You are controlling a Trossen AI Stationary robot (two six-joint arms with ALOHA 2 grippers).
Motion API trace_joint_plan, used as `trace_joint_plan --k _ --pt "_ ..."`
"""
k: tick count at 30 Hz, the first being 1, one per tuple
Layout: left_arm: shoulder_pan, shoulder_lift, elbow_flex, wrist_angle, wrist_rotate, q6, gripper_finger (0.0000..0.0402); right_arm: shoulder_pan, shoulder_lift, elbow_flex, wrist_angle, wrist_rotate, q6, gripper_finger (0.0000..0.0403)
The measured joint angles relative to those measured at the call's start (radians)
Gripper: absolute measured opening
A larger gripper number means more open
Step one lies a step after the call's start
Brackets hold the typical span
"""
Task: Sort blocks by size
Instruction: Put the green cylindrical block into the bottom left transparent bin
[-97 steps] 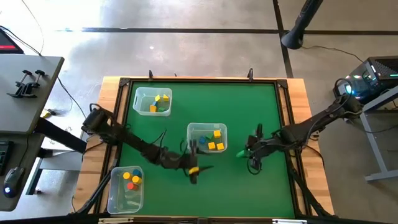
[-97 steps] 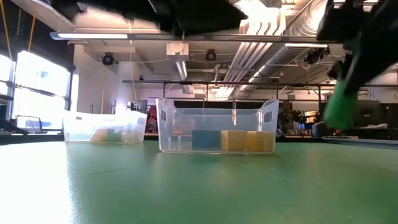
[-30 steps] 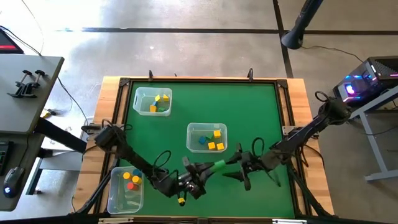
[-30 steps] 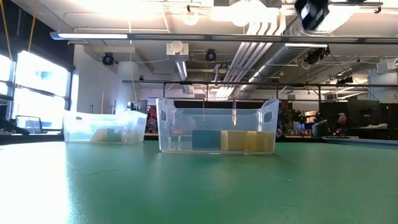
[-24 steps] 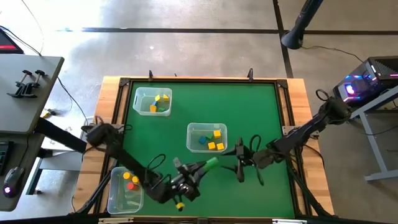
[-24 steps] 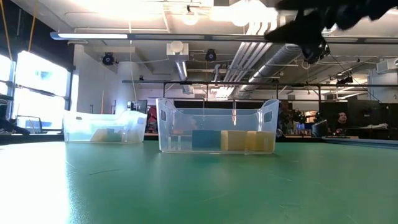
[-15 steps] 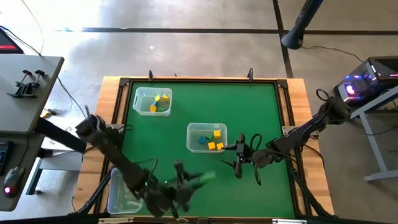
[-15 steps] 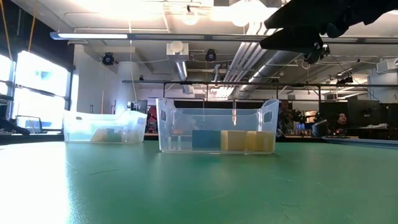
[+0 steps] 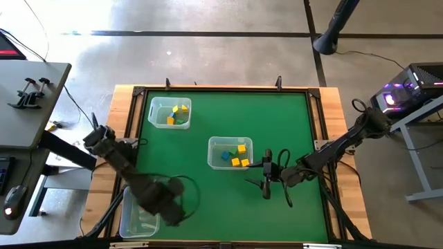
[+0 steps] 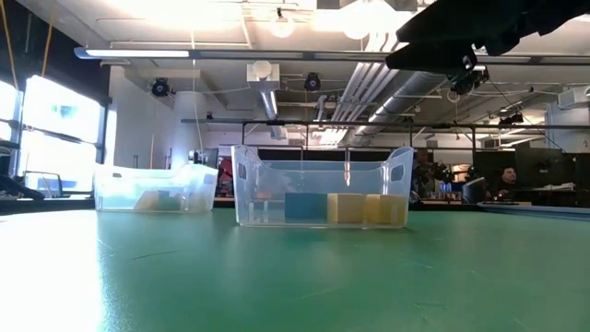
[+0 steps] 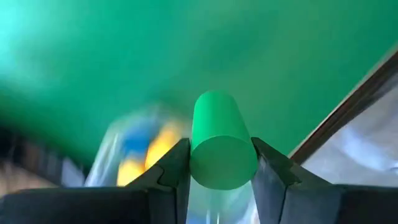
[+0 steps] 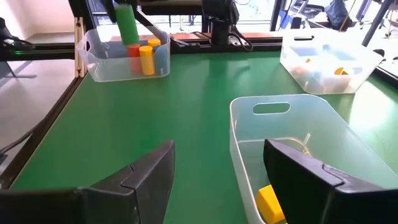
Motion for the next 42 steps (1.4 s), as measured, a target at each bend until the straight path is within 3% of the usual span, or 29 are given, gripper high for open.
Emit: trace_joint_plan --k 5,15,21,35,42 --pt "-0.134 -0.001 0.000 -0.110 0.126 -0.311 0.0103 0.000 0.000 0.000 -0.001 -0.001 -0.001 0.0240" --pt "-0.333 -0.001 0.000 -0.111 0.129 -0.635 0.0102 0.012 0.000 0.000 -0.002 -0.003 -0.002 0.0240" --pt "-0.369 -0.006 -0.100 -0.088 0.106 -0.654 0.0102 0.012 0.000 0.000 0.005 -0.003 -0.001 0.0240" --pt "-0.365 -0.220 -0.566 0.284 0.144 -0.672 0.0102 0.024 -0.001 0.000 0.012 -0.008 0.017 0.0240" --pt "-0.359 -0.241 -0.689 0.390 0.150 -0.671 0.0113 0.034 -0.001 0.000 0.012 -0.008 0.030 0.0240"
